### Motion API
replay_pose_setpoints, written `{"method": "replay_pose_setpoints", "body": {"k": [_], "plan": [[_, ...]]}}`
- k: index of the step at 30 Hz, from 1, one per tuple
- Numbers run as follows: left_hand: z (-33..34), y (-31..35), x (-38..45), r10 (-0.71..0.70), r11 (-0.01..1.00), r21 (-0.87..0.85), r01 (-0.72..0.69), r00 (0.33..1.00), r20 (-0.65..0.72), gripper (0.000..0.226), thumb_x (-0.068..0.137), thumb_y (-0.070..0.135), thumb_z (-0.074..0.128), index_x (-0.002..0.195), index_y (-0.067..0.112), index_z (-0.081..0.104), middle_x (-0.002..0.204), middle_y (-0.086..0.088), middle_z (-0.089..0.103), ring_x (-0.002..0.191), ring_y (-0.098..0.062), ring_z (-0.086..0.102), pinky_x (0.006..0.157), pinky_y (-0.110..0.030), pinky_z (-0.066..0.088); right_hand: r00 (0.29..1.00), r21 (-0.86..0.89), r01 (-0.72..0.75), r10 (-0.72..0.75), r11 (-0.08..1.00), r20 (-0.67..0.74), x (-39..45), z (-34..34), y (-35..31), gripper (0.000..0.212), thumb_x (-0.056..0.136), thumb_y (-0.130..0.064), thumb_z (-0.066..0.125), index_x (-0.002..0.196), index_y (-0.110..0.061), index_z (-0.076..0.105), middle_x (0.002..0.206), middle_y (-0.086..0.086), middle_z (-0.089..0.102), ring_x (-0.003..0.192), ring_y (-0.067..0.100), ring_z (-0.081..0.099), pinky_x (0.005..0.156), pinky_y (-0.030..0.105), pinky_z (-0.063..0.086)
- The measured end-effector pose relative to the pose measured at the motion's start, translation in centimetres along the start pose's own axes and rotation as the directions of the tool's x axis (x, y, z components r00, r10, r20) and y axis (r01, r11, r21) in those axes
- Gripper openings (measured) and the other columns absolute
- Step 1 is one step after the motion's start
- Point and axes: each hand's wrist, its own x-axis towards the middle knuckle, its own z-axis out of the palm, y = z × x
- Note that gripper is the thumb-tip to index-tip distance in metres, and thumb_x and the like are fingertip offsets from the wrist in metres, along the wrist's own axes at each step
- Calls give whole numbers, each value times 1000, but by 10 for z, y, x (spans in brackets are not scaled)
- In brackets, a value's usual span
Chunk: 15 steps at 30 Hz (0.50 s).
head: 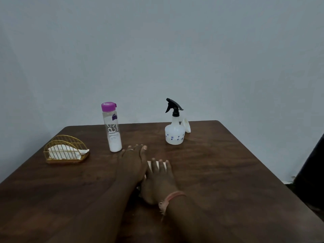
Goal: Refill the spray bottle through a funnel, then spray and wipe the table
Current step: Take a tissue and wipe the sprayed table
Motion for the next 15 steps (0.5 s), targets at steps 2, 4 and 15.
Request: {"method": "replay_pose_setpoints", "body": {"k": [2,4,15], "plan": [[2,-1,5,-23,1000,5,24,1000,-11,37,105,35,39,117,23,72,115,1,75,111,-25,68,98,-43,49,982,17,-188,188,982,7,-6,-1,24,85,98,-62,34,163,-21,-1,171,18,-5,157,41,-6,121,61,-13],[2,-6,6,-49,999,3,49,999,-7,38,106,38,37,115,24,72,111,4,74,105,-21,67,95,-41,50,882,135,-470,469,872,43,0,-4,46,83,101,-62,24,163,-12,0,170,23,-5,156,43,-6,123,59,-12],[-10,-45,26,-185,977,-99,188,982,41,51,105,53,27,99,25,70,92,0,70,87,-19,66,85,-33,50,944,298,-315,330,901,-2,135,-6,11,77,106,-50,21,162,-1,2,171,20,-1,159,33,-2,128,47,-3]]}}
